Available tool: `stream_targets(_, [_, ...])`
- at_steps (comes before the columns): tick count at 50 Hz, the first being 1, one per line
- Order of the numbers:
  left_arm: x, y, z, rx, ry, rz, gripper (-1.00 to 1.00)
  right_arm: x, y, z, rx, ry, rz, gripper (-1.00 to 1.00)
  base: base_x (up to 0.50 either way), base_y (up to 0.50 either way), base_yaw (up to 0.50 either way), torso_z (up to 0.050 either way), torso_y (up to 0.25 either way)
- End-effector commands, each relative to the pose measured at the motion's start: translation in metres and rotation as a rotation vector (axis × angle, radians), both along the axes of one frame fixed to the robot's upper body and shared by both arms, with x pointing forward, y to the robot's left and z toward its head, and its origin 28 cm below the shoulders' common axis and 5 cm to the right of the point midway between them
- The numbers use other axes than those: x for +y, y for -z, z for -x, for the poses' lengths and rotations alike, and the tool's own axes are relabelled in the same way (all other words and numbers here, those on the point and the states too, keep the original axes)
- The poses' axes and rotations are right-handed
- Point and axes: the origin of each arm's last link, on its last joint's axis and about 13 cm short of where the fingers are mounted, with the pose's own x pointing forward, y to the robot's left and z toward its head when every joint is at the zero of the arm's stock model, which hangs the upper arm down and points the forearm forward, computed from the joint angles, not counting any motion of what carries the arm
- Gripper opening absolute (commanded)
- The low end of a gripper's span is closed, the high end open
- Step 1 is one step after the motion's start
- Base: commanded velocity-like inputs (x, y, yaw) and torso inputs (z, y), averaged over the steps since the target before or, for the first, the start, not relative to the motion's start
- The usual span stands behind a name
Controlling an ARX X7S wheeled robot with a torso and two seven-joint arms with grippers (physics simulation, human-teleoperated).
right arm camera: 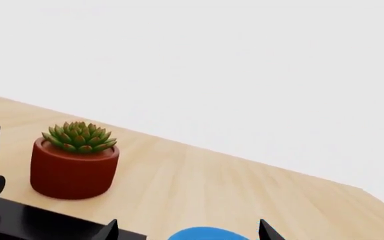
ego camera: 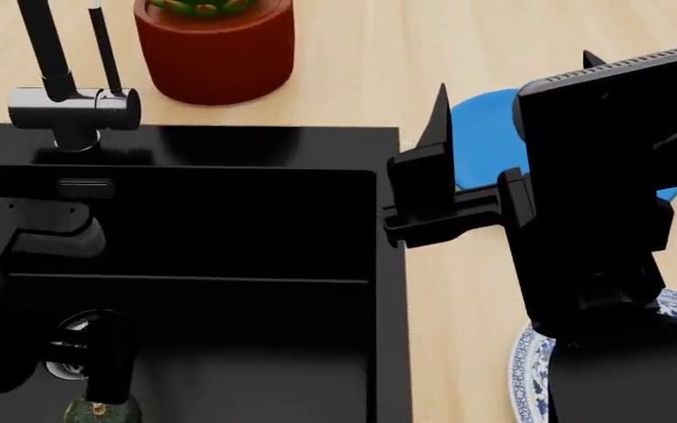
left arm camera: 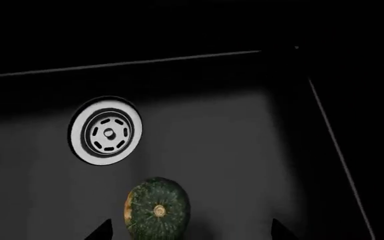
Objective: Pick the squash from the sink and place it on the plate located on the counter
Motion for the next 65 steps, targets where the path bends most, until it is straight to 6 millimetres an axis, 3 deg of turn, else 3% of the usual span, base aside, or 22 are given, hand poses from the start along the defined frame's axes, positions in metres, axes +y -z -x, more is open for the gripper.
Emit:
stream_targets(1, [0.005, 0.031, -0.018, 0.107, -0.019, -0.007, 1.0, -0.001, 0.002, -0.001, 0.004, 0.002, 0.001, 1.0, 0.0, 0.0, 0.0, 0.0, 0.0])
stream_targets(9, [0.009, 0.049, -0.04, 0.129, -0.057, 0.003, 1.0, 0.0, 0.005, -0.003, 0.012, 0.008, 0.006, 1.0, 0.0, 0.0, 0.0, 0.0, 0.0])
stream_targets(26, [0.017, 0.078, -0.066, 0.179, -0.117, -0.009, 1.0, 0.001, 0.007, -0.006, 0.02, 0.011, 0.016, 1.0, 0.0, 0.0, 0.0, 0.0, 0.0])
stream_targets(34, [0.018, 0.092, -0.068, 0.212, -0.121, -0.007, 1.0, 0.001, 0.007, -0.006, 0.018, 0.012, 0.016, 1.0, 0.0, 0.0, 0.0, 0.0, 0.0])
stream_targets(50, [0.021, 0.139, -0.059, 0.339, -0.127, -0.009, 1.0, 0.001, 0.009, -0.006, 0.019, 0.012, 0.012, 1.0, 0.0, 0.0, 0.0, 0.0, 0.0])
stream_targets(51, [0.021, 0.141, -0.059, 0.347, -0.125, -0.008, -1.0, 0.001, 0.009, -0.006, 0.019, 0.012, 0.011, 1.0, 0.0, 0.0, 0.0, 0.0, 0.0])
stream_targets(59, [0.019, 0.135, -0.059, 0.338, -0.114, 0.004, -1.0, 0.001, 0.007, -0.005, 0.017, 0.011, 0.014, 1.0, 0.0, 0.0, 0.0, 0.0, 0.0])
stream_targets(65, [0.016, 0.11, -0.058, 0.238, -0.095, 0.023, -1.0, 0.001, 0.007, -0.004, 0.015, 0.011, 0.015, 1.0, 0.0, 0.0, 0.0, 0.0, 0.0])
